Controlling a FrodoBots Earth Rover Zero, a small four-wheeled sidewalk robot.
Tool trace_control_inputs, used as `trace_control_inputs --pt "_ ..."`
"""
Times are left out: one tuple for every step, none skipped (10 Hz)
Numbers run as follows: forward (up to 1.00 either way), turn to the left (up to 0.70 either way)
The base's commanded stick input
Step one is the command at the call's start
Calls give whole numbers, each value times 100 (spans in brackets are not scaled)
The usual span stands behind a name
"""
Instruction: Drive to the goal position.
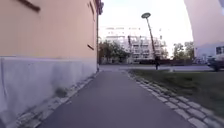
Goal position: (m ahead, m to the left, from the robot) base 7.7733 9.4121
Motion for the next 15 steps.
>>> trace_control_inputs --pt "50 0" --pt "50 0" --pt "50 0" --pt "50 0" --pt "50 0" --pt "50 0" --pt "50 0" --pt "50 0" --pt "50 0" --pt "50 0" --pt "50 0" --pt "50 0" --pt "50 0" --pt "50 0" --pt "50 0"
